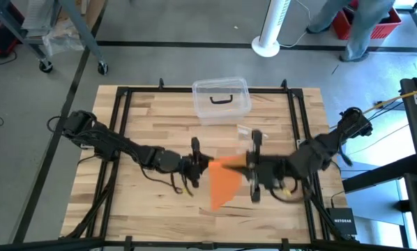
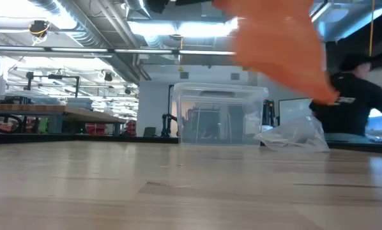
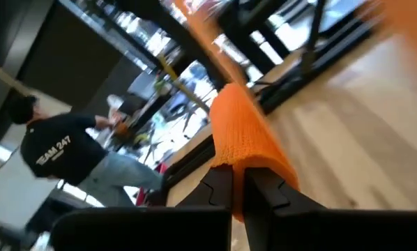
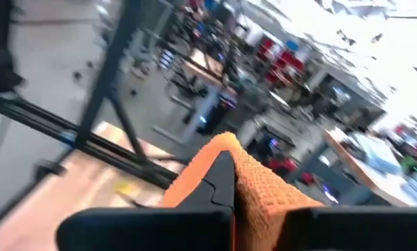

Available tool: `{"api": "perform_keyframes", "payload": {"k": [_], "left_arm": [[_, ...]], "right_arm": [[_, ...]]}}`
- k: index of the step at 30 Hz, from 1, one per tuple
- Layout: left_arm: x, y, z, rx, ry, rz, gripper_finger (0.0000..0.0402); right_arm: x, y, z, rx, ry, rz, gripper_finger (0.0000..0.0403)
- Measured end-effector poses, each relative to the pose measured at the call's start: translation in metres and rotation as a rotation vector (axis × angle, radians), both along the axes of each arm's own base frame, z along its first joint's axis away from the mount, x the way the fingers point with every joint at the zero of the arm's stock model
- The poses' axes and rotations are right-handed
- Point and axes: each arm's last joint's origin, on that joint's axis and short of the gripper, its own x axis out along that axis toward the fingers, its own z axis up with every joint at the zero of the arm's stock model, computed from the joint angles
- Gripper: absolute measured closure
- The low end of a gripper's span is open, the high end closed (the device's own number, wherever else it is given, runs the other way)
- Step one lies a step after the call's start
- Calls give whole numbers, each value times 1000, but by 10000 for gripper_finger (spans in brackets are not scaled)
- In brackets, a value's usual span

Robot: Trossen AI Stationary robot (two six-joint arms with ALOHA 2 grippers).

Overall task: Roll bandage
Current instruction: Roll the orange bandage

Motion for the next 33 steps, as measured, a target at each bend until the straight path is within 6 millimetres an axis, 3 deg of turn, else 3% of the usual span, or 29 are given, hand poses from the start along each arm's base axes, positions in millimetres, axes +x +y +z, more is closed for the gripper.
{"api": "perform_keyframes", "payload": {"k": [8, 16, 20, 24, 30, 33], "left_arm": [[-7, -33, -7, 45, 18, -101, 401], [-13, -47, -2, 91, -31, -147, 401], [-13, -48, 1, 92, -53, -145, 401], [-13, -47, 1, 70, -56, -103, 401], [-11, -42, -1, 52, -41, -55, 401], [-9, -35, -5, 9, -16, -39, 401]], "right_arm": [[13, -51, 6, 26, 80, -166, 400], [29, -112, -21, 177, 242, -323, 400], [40, -139, -51, 359, 306, -332, 400], [49, -156, -97, 528, 347, -360, 400], [48, -164, -169, 697, 422, -412, 399], [44, -165, -196, 773, 438, -431, 378]]}}
